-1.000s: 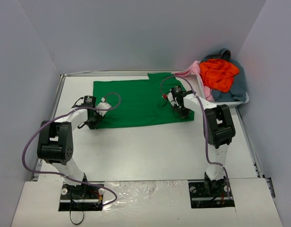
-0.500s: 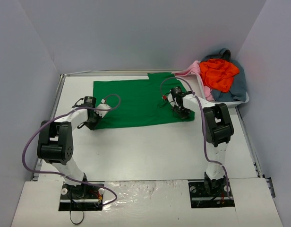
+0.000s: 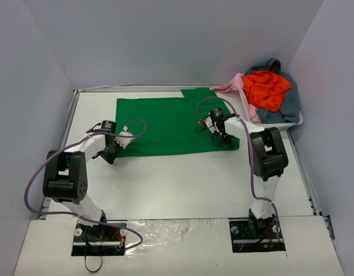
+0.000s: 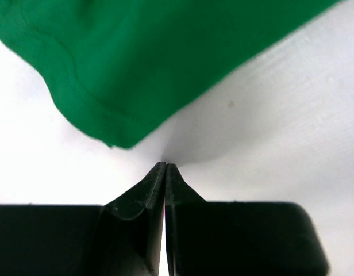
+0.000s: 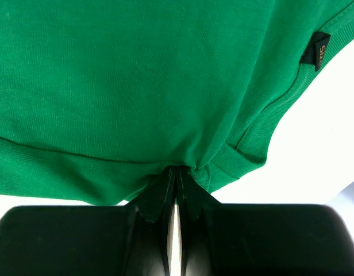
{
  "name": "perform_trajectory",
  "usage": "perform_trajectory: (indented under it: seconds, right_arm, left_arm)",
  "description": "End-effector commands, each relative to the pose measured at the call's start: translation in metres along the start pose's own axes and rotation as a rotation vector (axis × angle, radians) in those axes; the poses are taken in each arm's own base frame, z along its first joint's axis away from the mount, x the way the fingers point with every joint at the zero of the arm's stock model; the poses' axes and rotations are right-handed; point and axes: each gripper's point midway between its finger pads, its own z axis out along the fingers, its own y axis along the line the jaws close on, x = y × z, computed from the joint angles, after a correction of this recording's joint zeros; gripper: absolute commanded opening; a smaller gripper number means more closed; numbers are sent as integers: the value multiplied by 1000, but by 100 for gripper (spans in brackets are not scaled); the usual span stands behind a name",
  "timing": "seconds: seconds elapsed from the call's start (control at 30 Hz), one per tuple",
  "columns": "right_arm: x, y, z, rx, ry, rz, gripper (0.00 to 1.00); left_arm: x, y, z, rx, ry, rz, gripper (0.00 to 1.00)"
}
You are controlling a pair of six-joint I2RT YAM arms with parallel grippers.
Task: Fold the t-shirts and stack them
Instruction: Fold the flattened tshirt in 1/3 of the way
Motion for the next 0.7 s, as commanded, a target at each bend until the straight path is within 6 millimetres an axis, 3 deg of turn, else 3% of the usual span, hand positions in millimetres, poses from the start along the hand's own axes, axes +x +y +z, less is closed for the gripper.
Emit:
perform_trajectory:
  seconds: [0.0, 0.13, 0.3, 0.47, 0.67]
  right_arm:
    - [36, 18, -2, -89, 113, -13, 0]
    - [33, 17, -1, -89, 113, -13, 0]
    - [28, 15, 0, -87, 112, -11, 0]
    - [26, 15, 2, -89, 117, -9, 0]
    - [26, 16, 8, -92, 131, -11, 0]
  left_arm:
    - [-10, -6, -30, -3, -86, 8, 2]
    - [-32, 4, -58, -80, -226, 4, 6]
    - [-53, 16, -65, -123, -306, -3, 13]
    - [-62, 25, -48, -121, -285, -6, 15]
    - [-76, 35, -36, -135, -303, -17, 6]
